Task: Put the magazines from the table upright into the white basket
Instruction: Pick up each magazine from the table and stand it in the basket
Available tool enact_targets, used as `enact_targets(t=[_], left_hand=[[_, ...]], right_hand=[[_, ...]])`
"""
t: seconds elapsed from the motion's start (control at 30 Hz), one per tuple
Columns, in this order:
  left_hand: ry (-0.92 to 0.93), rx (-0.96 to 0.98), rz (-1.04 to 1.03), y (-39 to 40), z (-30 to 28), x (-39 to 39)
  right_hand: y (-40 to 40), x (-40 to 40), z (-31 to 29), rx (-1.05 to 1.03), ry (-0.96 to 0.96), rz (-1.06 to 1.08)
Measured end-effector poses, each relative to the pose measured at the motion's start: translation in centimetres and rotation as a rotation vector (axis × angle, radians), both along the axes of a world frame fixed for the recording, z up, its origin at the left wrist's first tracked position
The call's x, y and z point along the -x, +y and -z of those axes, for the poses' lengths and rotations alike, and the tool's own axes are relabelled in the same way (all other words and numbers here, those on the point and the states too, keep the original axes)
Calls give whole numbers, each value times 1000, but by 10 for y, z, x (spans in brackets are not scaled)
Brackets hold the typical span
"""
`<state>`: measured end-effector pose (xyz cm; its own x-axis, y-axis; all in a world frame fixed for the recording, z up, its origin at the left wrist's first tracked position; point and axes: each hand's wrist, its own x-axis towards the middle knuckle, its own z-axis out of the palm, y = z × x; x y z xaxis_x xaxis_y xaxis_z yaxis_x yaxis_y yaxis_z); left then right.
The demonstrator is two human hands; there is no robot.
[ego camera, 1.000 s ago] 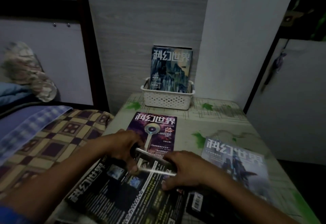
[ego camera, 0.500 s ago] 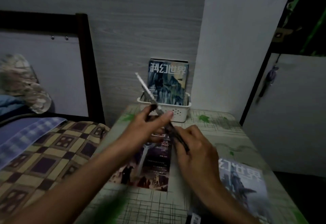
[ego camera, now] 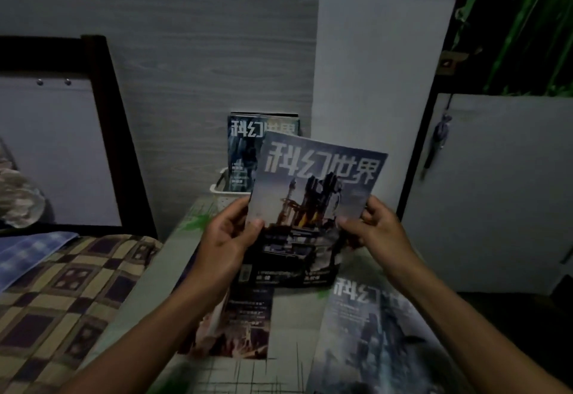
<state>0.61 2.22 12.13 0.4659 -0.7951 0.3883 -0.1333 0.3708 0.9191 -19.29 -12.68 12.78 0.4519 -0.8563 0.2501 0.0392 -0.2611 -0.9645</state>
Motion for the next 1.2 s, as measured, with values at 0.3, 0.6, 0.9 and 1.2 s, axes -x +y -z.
enact_targets(t=[0.3,0.6,0.9,1.2], left_hand=[[-397,-197,-404,1,37,-37],[-459,-57,-546,-40,-35,-84],[-478,-56,-712,-147,-89,-166],[-384,-240,-677,-197,-6,-212]], right_hand=[[3,-23,27,143,75,10],[-41,-84,-45,295,-17,252],[-133,-178,-92,226,-4,437],[-177,-212,-17,249,177,467]])
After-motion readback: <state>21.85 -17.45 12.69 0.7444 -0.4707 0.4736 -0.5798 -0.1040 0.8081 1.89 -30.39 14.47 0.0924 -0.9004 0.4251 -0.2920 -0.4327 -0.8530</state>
